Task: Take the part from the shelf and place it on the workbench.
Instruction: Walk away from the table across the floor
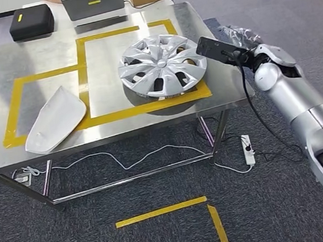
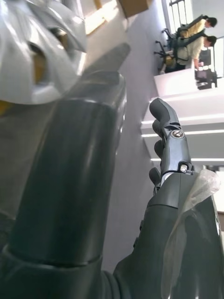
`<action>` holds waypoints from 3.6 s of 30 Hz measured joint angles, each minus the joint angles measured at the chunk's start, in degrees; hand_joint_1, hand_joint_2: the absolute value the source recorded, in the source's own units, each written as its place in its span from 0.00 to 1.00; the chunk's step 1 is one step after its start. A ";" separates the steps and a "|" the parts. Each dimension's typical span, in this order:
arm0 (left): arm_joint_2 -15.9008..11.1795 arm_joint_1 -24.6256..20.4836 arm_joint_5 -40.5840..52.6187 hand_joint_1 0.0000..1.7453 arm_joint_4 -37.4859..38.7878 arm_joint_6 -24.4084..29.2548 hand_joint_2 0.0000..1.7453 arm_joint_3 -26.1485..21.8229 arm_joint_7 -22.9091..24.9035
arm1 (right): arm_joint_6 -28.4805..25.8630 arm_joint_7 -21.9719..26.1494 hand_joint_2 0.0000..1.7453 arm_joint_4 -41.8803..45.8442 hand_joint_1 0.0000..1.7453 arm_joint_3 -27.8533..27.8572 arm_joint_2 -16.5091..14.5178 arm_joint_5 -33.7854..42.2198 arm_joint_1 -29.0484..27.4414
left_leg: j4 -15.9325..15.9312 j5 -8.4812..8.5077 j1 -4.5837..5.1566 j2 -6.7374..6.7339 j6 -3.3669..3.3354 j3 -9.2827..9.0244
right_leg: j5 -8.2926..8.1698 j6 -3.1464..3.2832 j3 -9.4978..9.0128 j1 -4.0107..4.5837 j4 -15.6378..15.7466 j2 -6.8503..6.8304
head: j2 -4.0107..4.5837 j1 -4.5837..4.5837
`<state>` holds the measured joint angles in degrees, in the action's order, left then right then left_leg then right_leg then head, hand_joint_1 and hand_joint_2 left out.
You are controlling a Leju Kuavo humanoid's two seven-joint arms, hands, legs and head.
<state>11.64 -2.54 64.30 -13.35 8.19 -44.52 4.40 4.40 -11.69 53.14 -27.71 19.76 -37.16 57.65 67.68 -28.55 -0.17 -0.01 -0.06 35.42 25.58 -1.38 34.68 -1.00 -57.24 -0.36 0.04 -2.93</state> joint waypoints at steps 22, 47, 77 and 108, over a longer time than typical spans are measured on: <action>3.24 1.60 -2.19 0.00 -0.02 2.85 0.25 -1.31 -6.78 | -12.54 20.03 1.00 19.56 0.00 29.48 -10.07 12.35 -56.51 | -9.74 6.32 1.47 0.24 -1.65 3.13 | 5.02 0.06 -8.40 0.66 3.55 -0.37 | 0.00 -0.89; 6.66 8.71 -11.53 0.00 -15.74 -5.42 0.00 -11.66 -11.37 | -14.48 7.23 0.00 -39.47 0.00 55.53 -25.39 -11.34 -57.77 | -10.90 -1.94 -0.45 0.12 0.11 -7.45 | 0.71 -1.41 -1.30 -0.65 0.16 0.51 | 0.00 -0.10; 8.82 28.62 -72.99 0.00 -47.98 14.80 0.00 31.27 8.37 | -17.62 8.85 0.00 -41.59 0.00 57.33 -28.50 -8.62 -56.17 | -10.23 5.11 0.44 -0.80 -1.99 0.49 | 7.31 -2.75 -8.24 -0.91 -2.37 0.46 | 0.01 -0.46; 8.45 23.59 -68.36 0.00 -40.11 6.52 0.00 27.12 4.03 | -17.28 9.23 0.00 -41.77 0.00 58.66 -28.44 -12.06 -55.70 | -11.27 4.62 1.00 -0.82 -2.31 -0.97 | 4.78 -1.73 -7.75 -0.01 -5.02 0.22 | 0.02 -0.22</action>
<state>20.09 21.05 -4.06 -53.46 14.70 -17.40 8.43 -12.87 -2.46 11.37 30.95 -8.68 -49.22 1.95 56.41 -23.93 0.83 -0.83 -2.38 34.45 30.36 -3.10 26.93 -1.01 -62.27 -0.14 0.07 -3.15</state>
